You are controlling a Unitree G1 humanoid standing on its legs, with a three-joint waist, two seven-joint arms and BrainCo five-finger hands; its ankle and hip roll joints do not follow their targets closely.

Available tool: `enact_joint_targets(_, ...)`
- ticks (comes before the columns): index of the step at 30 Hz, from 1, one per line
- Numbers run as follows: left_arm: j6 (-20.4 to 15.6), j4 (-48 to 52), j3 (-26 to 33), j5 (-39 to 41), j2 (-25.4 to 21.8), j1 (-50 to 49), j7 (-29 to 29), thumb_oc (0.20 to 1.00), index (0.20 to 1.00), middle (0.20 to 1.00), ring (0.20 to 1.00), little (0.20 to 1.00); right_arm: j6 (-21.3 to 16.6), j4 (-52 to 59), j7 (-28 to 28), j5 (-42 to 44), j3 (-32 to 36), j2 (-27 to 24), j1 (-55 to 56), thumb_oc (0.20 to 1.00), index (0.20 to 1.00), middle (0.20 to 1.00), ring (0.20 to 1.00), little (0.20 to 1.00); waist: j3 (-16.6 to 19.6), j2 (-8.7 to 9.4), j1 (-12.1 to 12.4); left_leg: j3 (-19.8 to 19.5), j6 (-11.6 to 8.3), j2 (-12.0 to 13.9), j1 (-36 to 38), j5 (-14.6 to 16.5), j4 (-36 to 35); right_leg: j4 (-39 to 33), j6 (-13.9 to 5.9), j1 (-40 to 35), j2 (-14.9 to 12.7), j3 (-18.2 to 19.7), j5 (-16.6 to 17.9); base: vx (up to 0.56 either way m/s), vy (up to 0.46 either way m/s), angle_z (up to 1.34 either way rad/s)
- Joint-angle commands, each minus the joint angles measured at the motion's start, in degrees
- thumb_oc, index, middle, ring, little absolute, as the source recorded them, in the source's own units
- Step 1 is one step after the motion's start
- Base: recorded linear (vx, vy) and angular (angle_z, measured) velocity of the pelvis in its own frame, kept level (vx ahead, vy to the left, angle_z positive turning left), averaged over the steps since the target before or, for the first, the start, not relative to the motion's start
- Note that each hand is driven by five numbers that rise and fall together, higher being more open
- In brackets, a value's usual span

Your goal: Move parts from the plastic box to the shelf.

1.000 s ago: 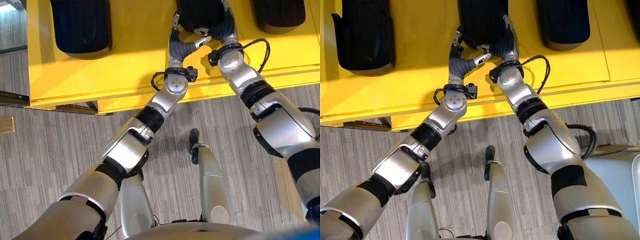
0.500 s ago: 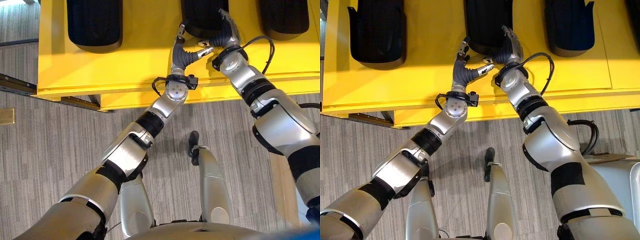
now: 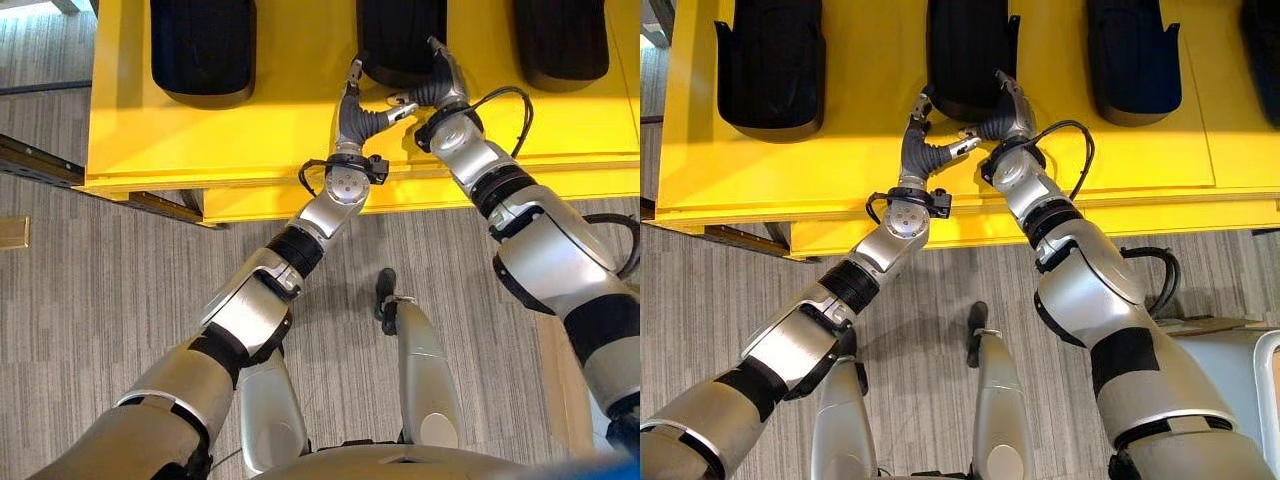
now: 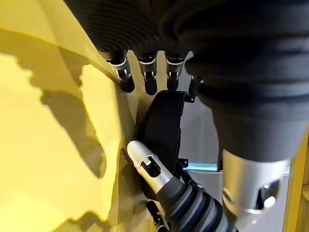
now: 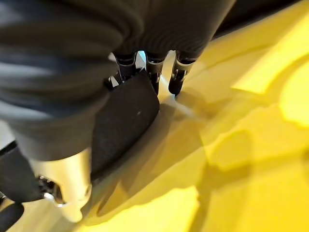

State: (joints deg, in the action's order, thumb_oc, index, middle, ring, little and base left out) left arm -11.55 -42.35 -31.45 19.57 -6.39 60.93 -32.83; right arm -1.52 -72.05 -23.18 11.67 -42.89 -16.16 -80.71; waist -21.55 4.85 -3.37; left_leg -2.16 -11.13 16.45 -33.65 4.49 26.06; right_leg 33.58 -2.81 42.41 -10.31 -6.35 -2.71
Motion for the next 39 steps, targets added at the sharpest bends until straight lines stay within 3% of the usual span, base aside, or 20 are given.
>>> enact_joint_targets(1, -2.0, 0.05, -1.06, -0.67, 0.95, 2.88, 0.95, 1.0, 1.0, 1.0, 1.0, 1.0, -2.18, -0.75, -0.06, 0.26, 1.74, 3.32, -2.29, 1.0, 1.0, 1.0, 1.0, 1.0, -1.1, 1.14, 0.29, 0.59, 4.23, -0.35, -2.92, -6.24, -3.28, 1.47, -1.94, -4.43, -0.17, -0.72, -1.66, 0.0, 0.0, 0.0)
enact_joint_targets(30, -1.55, -1.13, -4.48, 0.42, 2.01, -1.06, 3.66, 1.0, 1.0, 1.0, 1.0, 1.0, -1.47, -0.5, -0.31, -2.28, 1.66, 2.71, -3.05, 1.0, 1.0, 1.0, 1.0, 1.0, -1.87, 1.53, -0.16, 1.34, 4.48, -0.35, -1.23, -5.96, -2.28, -0.39, -2.05, -6.03, -0.01, 0.32, 0.45, -0.02, 0.005, -0.01)
enact_joint_targets(39, -1.71, 0.06, -3.93, 0.06, 1.18, -1.19, 3.39, 1.0, 1.0, 1.0, 1.0, 1.0, -1.46, 0.7, -1.01, -3.1, 2.24, -0.02, -3.13, 1.0, 1.0, 1.0, 1.0, 1.0, -1.25, 1.27, -0.77, 1.6, 4.33, -0.03, -0.98, -5.55, -1.52, -0.42, -2.11, -6.26, -0.05, 0.76, 0.47, -0.01, 0.003, -0.03)
